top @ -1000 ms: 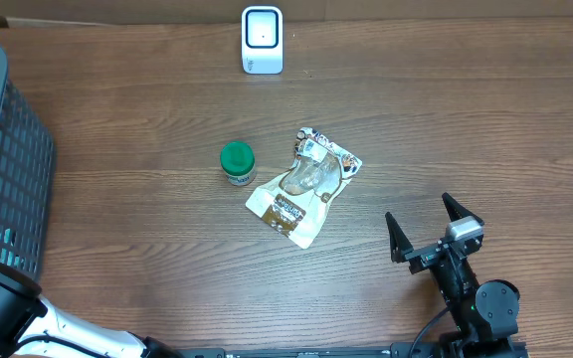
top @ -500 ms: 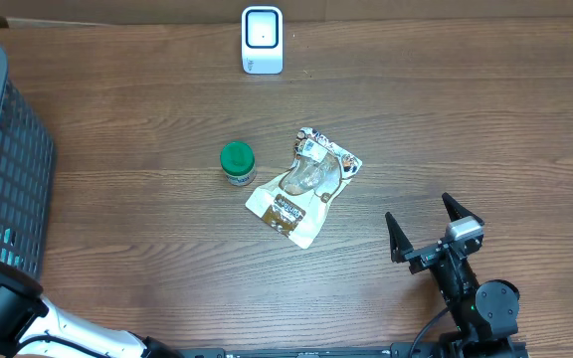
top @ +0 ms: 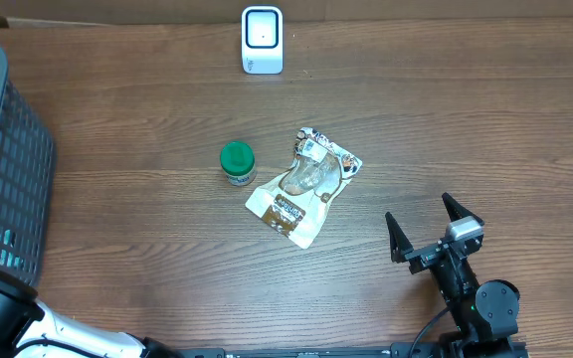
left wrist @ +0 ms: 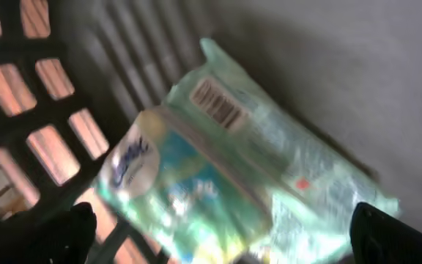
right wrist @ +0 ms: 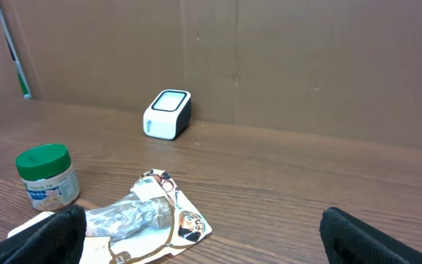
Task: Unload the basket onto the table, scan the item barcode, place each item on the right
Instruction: 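Grasp the small teal tissue pack in the basket with the left gripper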
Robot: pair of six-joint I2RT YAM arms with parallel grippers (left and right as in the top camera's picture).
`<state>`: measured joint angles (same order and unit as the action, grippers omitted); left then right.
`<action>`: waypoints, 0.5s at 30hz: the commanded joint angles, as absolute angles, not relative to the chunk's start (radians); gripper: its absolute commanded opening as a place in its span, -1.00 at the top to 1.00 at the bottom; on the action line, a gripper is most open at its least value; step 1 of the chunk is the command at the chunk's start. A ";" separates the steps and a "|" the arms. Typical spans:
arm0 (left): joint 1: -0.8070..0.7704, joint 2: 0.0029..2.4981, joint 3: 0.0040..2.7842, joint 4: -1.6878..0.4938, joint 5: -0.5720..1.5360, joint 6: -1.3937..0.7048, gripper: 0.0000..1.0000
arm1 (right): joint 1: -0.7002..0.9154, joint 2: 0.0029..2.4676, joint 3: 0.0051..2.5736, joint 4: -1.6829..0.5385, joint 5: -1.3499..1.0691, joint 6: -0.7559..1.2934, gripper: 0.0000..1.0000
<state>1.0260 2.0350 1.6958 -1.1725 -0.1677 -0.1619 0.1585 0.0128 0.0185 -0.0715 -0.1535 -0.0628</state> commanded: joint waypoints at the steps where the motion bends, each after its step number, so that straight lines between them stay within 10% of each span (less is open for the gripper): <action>1: 1.047 2.014 1.641 -1.141 -0.195 -0.190 -0.99 | 0.162 0.003 0.008 -0.066 -0.159 -0.059 -1.00; 9: 1.045 2.014 1.542 -1.016 -0.181 -0.188 -0.77 | 0.162 0.003 0.008 -0.066 -0.159 -0.059 -1.00; 11: 1.045 2.014 1.529 -0.994 -0.167 -0.187 -0.40 | 0.162 0.003 0.008 -0.066 -0.159 -0.059 -1.00; 14: 1.045 2.014 1.527 -0.989 -0.143 -0.187 0.91 | 0.162 0.003 0.008 -0.066 -0.159 -0.059 -1.00; 15: 1.045 2.014 1.529 -0.990 -0.136 -0.187 0.92 | 0.162 0.003 0.008 -0.066 -0.159 -0.059 -1.00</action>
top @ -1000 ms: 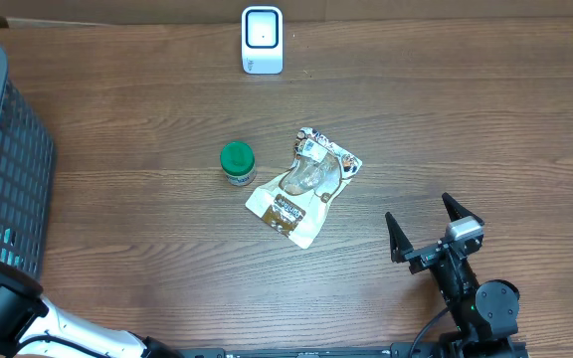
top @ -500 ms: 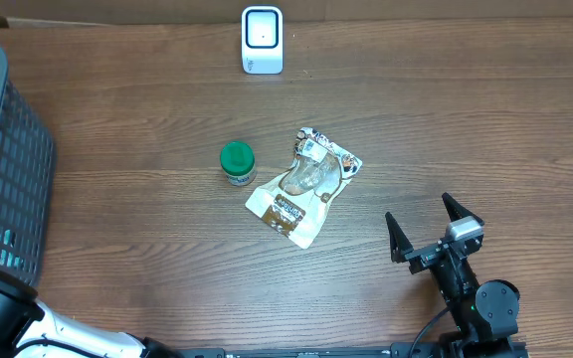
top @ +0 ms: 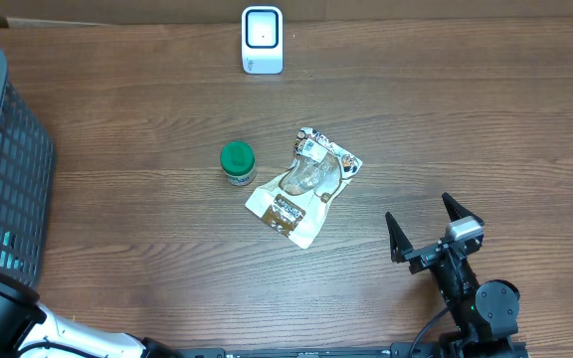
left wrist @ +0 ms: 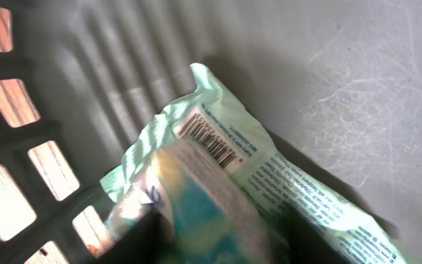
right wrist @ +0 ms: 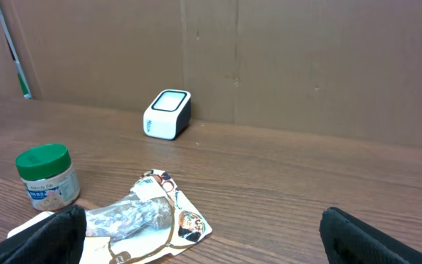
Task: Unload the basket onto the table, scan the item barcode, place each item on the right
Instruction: 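Grasp the small teal tissue pack in the basket with the left gripper, then carry the teal pack out and set it right of the mushroom bag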
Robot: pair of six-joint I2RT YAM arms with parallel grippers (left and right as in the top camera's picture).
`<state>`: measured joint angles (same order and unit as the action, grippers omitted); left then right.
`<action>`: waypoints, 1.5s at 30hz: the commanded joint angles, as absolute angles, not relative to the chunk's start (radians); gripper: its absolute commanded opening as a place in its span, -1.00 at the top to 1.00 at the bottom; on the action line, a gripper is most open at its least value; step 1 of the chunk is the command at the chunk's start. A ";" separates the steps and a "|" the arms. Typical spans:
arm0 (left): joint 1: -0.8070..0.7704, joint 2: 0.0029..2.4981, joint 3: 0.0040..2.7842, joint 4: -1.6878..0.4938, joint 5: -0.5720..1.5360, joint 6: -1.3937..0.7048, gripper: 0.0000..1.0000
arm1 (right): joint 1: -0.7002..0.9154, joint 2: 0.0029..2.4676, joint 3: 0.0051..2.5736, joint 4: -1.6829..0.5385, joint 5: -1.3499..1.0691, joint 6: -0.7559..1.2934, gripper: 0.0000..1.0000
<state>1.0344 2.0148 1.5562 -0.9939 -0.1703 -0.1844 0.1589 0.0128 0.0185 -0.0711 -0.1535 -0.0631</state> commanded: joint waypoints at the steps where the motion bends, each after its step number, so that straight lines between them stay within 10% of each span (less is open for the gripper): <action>1: 1.044 2.014 1.534 -0.994 -0.130 -0.187 0.92 | 0.162 0.003 0.008 -0.066 -0.159 -0.059 -1.00; 25: 0.839 1.854 2.287 -1.360 0.270 -0.270 0.92 | 0.162 0.003 0.008 -0.066 -0.159 -0.059 -1.00; 45: 0.012 1.831 2.105 -1.410 0.278 0.030 0.92 | 0.162 0.003 0.008 -0.066 -0.159 -0.059 -1.00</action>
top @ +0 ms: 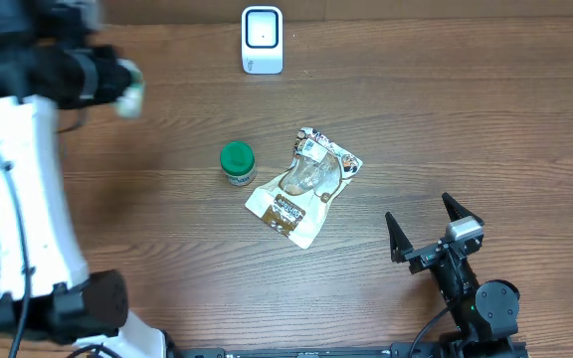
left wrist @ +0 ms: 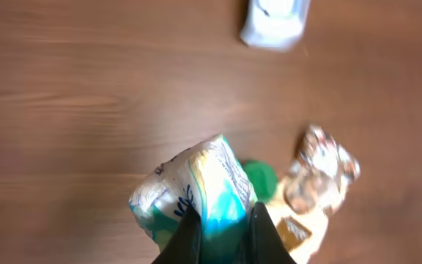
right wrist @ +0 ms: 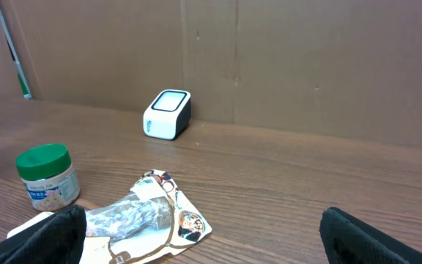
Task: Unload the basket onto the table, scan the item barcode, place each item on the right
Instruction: 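Carry the teal pack out and set it right of the mushroom bag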
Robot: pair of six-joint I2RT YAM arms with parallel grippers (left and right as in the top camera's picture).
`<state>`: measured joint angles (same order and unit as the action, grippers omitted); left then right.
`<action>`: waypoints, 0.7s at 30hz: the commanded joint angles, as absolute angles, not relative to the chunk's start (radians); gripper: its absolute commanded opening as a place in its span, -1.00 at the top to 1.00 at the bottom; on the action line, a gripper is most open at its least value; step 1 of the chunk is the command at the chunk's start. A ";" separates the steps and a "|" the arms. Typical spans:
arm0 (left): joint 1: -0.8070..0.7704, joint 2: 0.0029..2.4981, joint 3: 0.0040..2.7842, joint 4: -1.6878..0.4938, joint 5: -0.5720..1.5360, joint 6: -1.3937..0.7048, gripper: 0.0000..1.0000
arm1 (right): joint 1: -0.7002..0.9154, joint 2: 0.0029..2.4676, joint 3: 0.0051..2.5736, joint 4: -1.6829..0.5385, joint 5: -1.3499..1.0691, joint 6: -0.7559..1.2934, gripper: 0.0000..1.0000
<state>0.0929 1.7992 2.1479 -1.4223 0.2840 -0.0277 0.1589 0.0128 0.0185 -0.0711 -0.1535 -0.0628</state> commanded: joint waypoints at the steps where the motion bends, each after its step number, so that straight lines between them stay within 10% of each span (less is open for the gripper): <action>1: -0.039 1.842 2.082 -1.390 0.278 0.030 0.91 | 0.162 0.003 0.008 -0.066 -0.159 -0.059 -1.00; 21: -0.677 2.128 1.868 -0.904 0.194 -0.315 0.91 | 0.162 0.003 0.008 -0.066 -0.159 -0.059 -1.00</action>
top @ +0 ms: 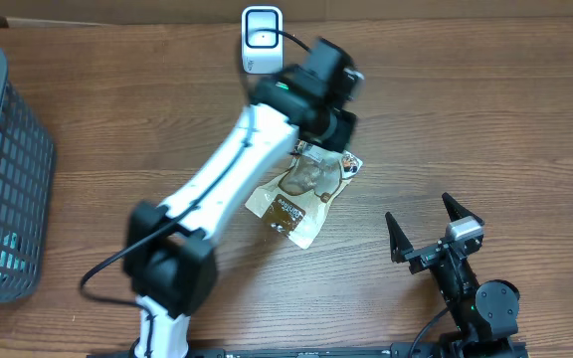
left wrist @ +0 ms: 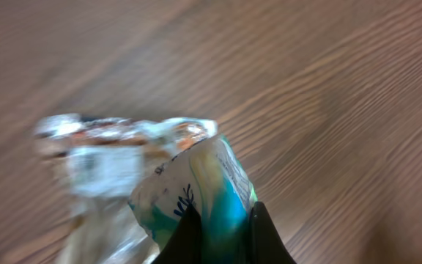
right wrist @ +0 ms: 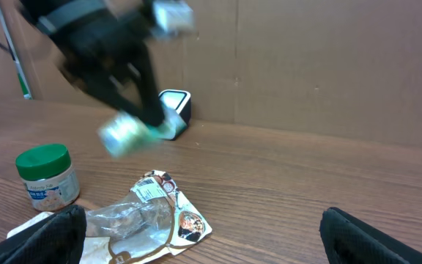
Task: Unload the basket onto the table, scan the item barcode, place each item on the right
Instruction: 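Carry the teal pack out and set it right of the mushroom bag, then move the left gripper back down into the basket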
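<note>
My left gripper (left wrist: 222,220) is shut on a soft white-and-teal tissue pack (left wrist: 196,187); its barcode does not show. In the overhead view the left gripper (top: 331,111) hangs above the top end of the snack pouch (top: 296,194), a little right of and nearer than the white barcode scanner (top: 262,40). The right wrist view shows the pack (right wrist: 127,134) blurred in the air in front of the scanner (right wrist: 176,108). My right gripper (top: 434,231) stands open near the front right, holding nothing.
A green-lidded jar (right wrist: 46,176) stands left of the pouch (right wrist: 141,224); the left arm (top: 222,179) hides it from overhead. A dark mesh basket sits at the left edge. A cardboard wall (right wrist: 306,59) runs behind the scanner.
My left gripper, still shut on the tissue pack, was over the far left of the table and is now over the pouch, right of the scanner. The right arm has not moved.
My left gripper was open above the tissue pack inside the basket. Half a second later its fingers were down around the pack. Later it held the pack above the table's far left, and now holds it over the pouch near the scanner.
</note>
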Robot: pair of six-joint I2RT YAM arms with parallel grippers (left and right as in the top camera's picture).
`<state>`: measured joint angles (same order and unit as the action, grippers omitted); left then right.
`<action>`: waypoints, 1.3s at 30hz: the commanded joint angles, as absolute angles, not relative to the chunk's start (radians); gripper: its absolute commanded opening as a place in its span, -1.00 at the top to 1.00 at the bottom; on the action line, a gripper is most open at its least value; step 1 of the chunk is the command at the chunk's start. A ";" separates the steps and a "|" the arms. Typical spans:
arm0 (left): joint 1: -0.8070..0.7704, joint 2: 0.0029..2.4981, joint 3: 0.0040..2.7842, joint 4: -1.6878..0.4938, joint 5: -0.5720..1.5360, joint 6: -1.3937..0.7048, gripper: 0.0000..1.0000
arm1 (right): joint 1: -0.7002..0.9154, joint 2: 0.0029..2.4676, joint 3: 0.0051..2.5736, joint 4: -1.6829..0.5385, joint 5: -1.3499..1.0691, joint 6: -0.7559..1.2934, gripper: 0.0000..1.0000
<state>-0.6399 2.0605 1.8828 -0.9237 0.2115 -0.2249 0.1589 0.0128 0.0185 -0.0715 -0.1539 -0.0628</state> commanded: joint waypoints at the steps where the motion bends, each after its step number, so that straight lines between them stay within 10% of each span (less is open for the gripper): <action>1: -0.690 2.150 1.868 -0.891 0.195 -0.324 0.92 | 0.162 0.003 0.008 -0.066 -0.159 -0.059 -1.00; 6: -0.734 2.214 1.868 -0.855 0.184 -0.341 0.74 | 0.162 0.003 0.008 -0.066 -0.159 -0.059 -1.00; 10: -0.739 2.214 1.868 -0.850 0.152 -0.341 -0.15 | 0.162 0.003 0.008 -0.066 -0.158 -0.059 -1.00; 13: -0.733 2.214 1.868 -0.843 0.150 -0.345 -0.40 | 0.162 0.003 0.008 -0.066 -0.159 -0.059 -1.00; 23: -0.639 2.150 2.144 -1.085 0.015 -0.295 -0.47 | 0.162 0.003 0.008 -0.066 -0.159 -0.059 -1.00; 25: -0.600 2.122 2.241 -1.172 -0.014 -0.284 -1.00 | 0.162 0.003 0.008 -0.066 -0.159 -0.059 -1.00; 39: -0.102 1.857 2.556 -1.558 -0.062 -0.276 -0.98 | 0.162 0.003 0.008 -0.066 -0.159 -0.059 -1.00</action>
